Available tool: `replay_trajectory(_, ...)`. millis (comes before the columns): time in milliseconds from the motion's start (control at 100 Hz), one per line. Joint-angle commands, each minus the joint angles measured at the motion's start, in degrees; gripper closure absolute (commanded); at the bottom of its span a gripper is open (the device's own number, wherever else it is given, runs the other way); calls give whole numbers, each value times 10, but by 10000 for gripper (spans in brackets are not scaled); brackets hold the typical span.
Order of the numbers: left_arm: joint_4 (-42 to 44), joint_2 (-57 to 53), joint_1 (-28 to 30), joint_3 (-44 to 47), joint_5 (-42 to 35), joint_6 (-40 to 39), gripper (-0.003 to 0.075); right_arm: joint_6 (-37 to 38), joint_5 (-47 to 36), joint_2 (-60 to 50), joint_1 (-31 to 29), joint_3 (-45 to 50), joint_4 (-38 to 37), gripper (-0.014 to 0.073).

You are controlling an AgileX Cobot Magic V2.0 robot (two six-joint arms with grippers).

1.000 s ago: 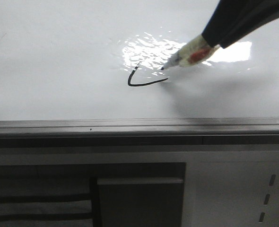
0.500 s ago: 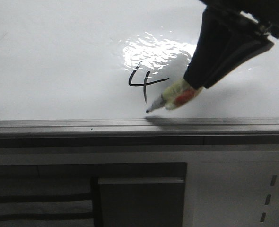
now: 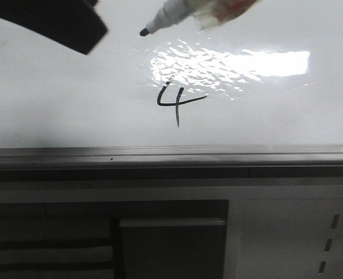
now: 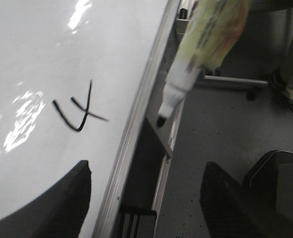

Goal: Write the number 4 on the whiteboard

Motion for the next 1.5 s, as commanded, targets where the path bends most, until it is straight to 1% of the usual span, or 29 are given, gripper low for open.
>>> replay_trajectory(0, -24, 30, -28, -47, -22, 21, 279, -14, -25, -10, 0, -20, 4, 640)
replay_trajectory(170, -30, 86, -54, -93, -23, 40, 279, -29, -25, -10, 0, -20, 2, 640)
replay_trajectory(290, -47, 95, -59, -104, -21, 67, 280, -29, -25, -10, 0, -20, -4, 640)
replay_trajectory(360, -52, 95, -59, -105, -19, 74, 293, -29, -25, -10, 0, -19, -4, 640)
replay_trajectory(460, -52, 96, -59, -105, -13, 78, 361, -29, -25, -10, 0, -19, -4, 640)
replay_trajectory(580, -52, 96, -59, -105, -12, 78, 492, -29, -25, -10, 0, -19, -4, 640)
replay_trajectory(720, -52, 96, -59, -105, -12, 78, 606, -29, -27, -10, 0, -19, -4, 640)
replay_trajectory(910, -57, 96, -59, -105, -12, 78, 713, -29, -27, -10, 0, -19, -4, 640)
replay_trajectory(980, -60, 96, -59, -105, -11, 78, 741, -29, -23, -7, 0, -19, -4, 636)
replay_trajectory(1010, -61, 96, -59, -105, -11, 78, 741, -29, -21, -7, 0, -19, -4, 631)
replay_trajectory(1040, -61, 96, -59, -105, -10, 78, 741, -29, -18, -5, 0, -19, -4, 615)
replay_trajectory(1080, -61, 96, -59, -105, -10, 78, 741, -29, -14, -4, 0, -18, -5, 571)
replay_trajectory(1110, -61, 96, -59, -105, -10, 78, 741, -29, -11, -2, 0, -18, -5, 531)
replay_trajectory(1160, -61, 96, -59, -105, -9, 78, 741, -29, -9, 0, 0, -18, -5, 434)
replay_trajectory(1210, -61, 96, -59, -105, -8, 78, 741, -27, -10, 0, 0, -18, -8, 355)
replay_trajectory(1260, -59, 96, -58, -105, -8, 78, 741, -25, -10, -1, -4, -24, -9, 300)
replay_trajectory(1300, -52, 96, -58, -105, -8, 78, 741, -15, -10, -6, -8, -29, -17, 279)
replay_trajectory(1350, -37, 96, -58, -105, -10, 68, 741, 9, -9, -11, -14, -38, -39, 282)
replay_trajectory(1490, 44, 82, -40, -105, -21, -51, 741, 124, -1, -45, -31, -60, -144, 282)
